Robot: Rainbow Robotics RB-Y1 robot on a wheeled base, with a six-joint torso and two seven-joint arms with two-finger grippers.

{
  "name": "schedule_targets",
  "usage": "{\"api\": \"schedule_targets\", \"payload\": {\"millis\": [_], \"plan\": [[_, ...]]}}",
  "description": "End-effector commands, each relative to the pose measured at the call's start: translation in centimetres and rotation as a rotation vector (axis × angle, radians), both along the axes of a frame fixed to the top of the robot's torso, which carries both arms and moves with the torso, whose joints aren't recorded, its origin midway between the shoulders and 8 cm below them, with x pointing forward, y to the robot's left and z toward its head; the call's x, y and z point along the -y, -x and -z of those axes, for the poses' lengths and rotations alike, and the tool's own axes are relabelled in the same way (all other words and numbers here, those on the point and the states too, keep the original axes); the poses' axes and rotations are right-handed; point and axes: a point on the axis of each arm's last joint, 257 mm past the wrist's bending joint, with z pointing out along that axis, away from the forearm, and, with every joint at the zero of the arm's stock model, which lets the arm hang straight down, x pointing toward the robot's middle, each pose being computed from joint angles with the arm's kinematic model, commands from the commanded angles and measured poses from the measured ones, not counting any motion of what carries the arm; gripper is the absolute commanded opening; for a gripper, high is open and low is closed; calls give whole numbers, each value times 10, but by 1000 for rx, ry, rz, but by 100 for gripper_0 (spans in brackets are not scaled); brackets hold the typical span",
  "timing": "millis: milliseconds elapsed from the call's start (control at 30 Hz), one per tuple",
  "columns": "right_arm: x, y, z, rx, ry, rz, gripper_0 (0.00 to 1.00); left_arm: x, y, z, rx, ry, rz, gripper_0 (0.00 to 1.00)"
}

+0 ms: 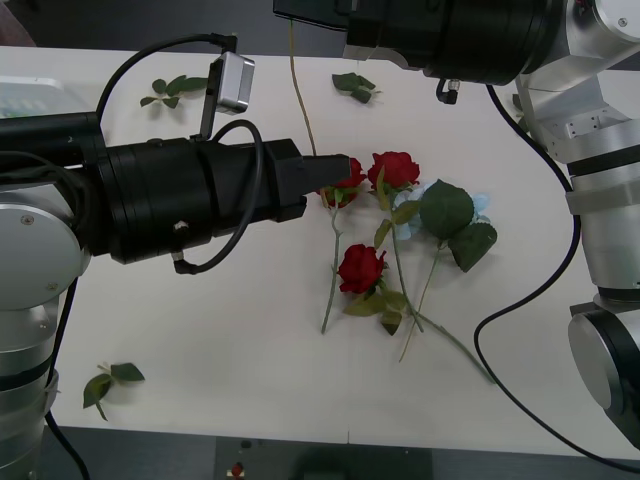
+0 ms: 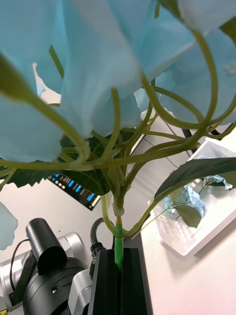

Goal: Put the red flowers into the right box and the blue flowers into the left box

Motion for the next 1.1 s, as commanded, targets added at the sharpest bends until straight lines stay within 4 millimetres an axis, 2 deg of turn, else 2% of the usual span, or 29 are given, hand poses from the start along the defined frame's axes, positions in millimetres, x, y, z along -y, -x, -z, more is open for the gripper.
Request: {"api": "schedule_targets", "payload": {"millis": [33,400,433,467,500,533,567,600,633,833,933,1033,1100], "plan": [[-11,16,-30,46,-26,-34,0,8,5,-35,70,34,6,0],[-11,16,-30,46,-26,-34,0,5,-1,-37,91,21,-16,0],[-11,16,-30,46,-26,-34,0,4,-2,-37,92,18,-20,0],[-11,16,-30,46,-26,-34,6,3,-2,-38,92,20,-22,0],[-11,16,-30,46,-26,-34,28,1,-4,-38,95,17,-28,0],[-11,16,-30,46,-26,-34,55,-1,-5,-39,97,18,-33,0],[-11,16,-30,46,-26,-34,69,-2,-6,-38,96,15,-35,0],[-11,16,-30,46,-26,-34,94,-5,-6,-39,95,16,-39,0],[-11,16,-30,46,-26,-34,100,-8,-8,-40,98,14,-44,0],[-11,16,-30,46,-26,-34,100,-33,-14,-42,97,-3,-70,0],[-11,16,-30,46,-26,-34,100,-61,-17,-45,84,-27,-92,0],[-11,16,-30,46,-26,-34,100,-80,-16,-46,70,-47,-102,0],[-11,16,-30,46,-26,-34,100,-103,-17,-48,63,-71,-126,0]]}}
